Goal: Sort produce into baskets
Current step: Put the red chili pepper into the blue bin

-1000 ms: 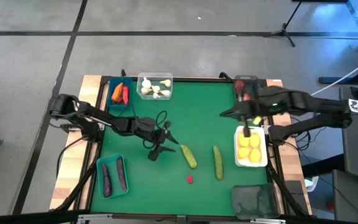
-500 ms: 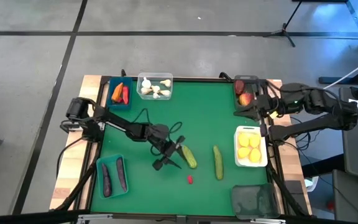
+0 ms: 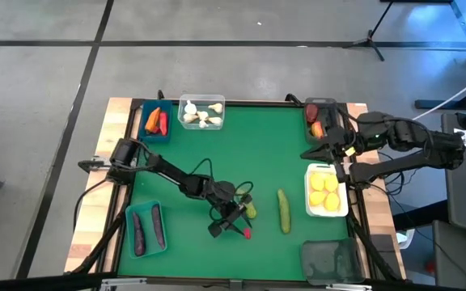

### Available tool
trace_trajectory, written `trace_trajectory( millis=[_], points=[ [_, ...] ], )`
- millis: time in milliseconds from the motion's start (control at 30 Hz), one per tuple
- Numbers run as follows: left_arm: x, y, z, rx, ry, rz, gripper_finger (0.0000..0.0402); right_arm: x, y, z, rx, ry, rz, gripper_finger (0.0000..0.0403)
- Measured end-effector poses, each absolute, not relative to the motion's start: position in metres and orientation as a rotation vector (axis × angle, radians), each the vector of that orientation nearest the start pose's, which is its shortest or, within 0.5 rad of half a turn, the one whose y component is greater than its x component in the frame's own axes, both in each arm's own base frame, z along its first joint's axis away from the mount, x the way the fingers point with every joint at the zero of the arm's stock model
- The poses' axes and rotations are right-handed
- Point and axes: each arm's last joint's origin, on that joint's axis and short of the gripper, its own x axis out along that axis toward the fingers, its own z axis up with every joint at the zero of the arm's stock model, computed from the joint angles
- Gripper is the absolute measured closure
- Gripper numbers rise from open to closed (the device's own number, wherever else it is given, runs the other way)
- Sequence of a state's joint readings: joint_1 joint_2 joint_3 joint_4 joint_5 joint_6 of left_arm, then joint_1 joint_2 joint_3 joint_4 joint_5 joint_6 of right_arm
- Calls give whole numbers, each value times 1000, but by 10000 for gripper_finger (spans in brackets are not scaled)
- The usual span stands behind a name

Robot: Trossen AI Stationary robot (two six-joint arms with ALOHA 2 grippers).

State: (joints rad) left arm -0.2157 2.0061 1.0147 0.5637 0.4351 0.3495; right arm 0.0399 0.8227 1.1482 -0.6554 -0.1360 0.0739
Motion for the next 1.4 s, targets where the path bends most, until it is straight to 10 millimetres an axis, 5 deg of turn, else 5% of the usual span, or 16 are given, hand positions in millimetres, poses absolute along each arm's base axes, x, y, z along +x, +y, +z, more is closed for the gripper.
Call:
trace_trajectory(
  millis=[300,833,1400],
  points=[
    [406,-109,97,348,402,-732,235,144,10,402,94,326,177,402],
    [402,-113,90,446,488,-656,235,143,10,402,97,332,176,402],
    [400,-112,89,321,555,-614,237,143,10,402,92,332,177,402]
  ],
)
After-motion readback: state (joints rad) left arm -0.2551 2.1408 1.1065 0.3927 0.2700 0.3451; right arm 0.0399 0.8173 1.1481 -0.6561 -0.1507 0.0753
